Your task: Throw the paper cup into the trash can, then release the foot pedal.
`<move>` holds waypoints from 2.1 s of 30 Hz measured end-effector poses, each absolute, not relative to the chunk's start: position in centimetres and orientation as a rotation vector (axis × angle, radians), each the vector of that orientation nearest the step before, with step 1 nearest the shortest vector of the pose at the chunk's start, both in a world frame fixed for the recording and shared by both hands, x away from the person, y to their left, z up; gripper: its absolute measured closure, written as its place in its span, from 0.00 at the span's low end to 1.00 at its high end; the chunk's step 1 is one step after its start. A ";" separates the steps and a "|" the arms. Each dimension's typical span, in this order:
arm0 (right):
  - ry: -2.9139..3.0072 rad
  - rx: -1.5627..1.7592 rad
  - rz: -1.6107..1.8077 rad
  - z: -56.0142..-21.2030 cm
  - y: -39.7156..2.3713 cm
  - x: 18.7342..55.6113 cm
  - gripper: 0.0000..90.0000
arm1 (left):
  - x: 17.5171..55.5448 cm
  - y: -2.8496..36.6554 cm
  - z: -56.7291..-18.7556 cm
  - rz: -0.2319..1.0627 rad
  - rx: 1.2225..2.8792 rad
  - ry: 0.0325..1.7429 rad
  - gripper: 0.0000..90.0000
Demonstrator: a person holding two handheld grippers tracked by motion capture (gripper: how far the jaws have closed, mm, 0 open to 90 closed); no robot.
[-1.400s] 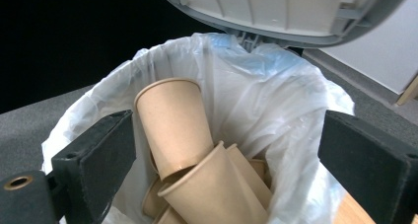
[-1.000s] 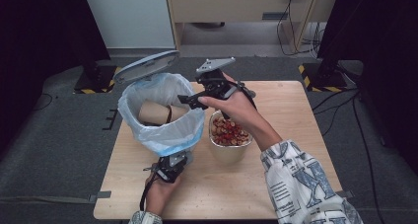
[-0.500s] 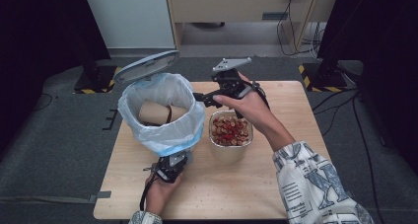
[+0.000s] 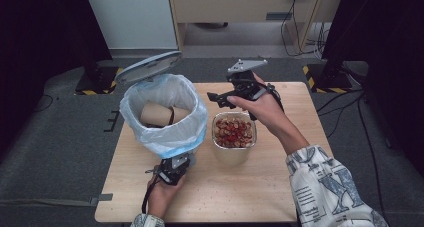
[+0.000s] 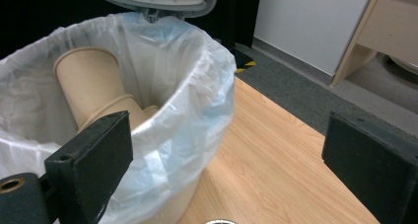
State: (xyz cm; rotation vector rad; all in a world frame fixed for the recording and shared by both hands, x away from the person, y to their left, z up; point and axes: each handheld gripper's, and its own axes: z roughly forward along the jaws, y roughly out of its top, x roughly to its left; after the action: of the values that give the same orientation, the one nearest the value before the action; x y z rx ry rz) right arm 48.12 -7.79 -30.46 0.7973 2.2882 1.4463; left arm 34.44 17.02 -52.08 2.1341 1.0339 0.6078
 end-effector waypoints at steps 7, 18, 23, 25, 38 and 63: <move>2.269 0.822 1.422 -30.8 -9.6 48.1 0.06 | 34.4 17.0 -52.1 0.610 2.135 1.032 1.00; 2.240 0.878 1.392 -31.5 -12.2 48.1 0.07 | 34.4 17.0 -52.1 0.614 2.142 1.030 1.00; 2.236 0.898 1.359 -32.1 -13.2 48.2 0.06 | 34.4 17.0 -52.1 0.615 2.142 1.030 1.00; 2.231 0.904 1.356 -32.3 -13.6 48.2 0.06 | 34.4 17.0 -52.1 0.615 2.142 1.032 1.00; 2.218 0.959 1.320 -33.7 -16.4 48.0 0.06 | 34.3 17.0 -52.1 0.615 2.122 1.044 1.00; 2.108 1.171 1.213 -37.3 -22.9 48.2 0.06 | 31.5 18.6 -49.6 0.568 1.998 1.045 0.46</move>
State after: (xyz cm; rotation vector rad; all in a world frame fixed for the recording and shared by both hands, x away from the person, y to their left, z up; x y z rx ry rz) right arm 48.25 -22.90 -37.33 1.1708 2.1078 1.2132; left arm 31.50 18.57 -49.63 1.9977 1.0454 0.5675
